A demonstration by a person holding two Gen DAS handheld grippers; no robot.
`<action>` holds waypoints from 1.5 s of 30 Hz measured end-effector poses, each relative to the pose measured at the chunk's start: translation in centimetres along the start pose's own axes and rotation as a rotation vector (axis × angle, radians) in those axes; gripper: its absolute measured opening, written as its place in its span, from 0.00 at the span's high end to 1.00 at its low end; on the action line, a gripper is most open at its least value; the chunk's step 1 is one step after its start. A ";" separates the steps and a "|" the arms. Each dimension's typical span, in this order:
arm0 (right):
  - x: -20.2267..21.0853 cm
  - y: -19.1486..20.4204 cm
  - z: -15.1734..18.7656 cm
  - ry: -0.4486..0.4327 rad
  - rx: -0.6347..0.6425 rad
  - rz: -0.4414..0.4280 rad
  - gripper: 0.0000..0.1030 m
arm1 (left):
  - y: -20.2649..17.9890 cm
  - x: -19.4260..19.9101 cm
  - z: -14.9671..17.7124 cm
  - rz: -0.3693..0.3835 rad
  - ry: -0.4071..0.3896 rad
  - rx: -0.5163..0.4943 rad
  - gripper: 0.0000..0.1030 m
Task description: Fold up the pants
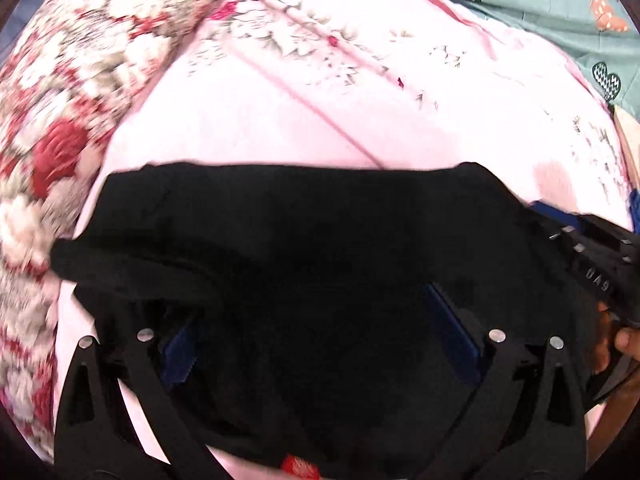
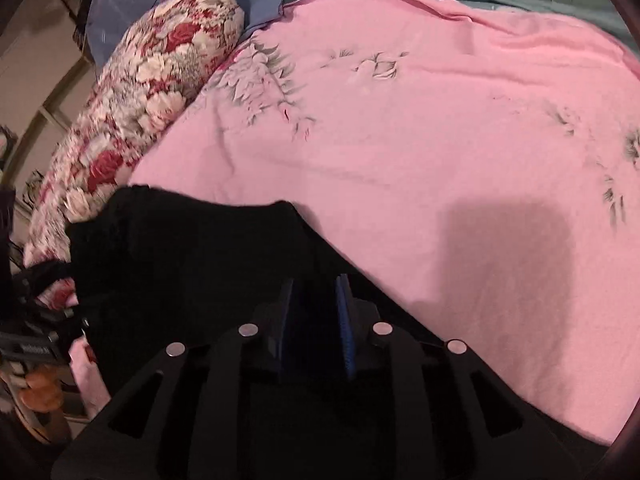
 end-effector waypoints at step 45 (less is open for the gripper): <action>-1.6 2.0 -5.0 0.014 -0.029 -0.181 1.00 | 3.0 -1.3 1.9 -0.003 0.055 0.074 0.02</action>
Point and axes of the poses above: each gripper's, at about its wrist camera, not at the fingertips, and x roughly against the way its jaws point, y to its left, z to its underside, the point moved 1 cm from there along -x, roughly the way its jaws point, and after that the axes turned 5 degrees about z, right-handed, at the moved point
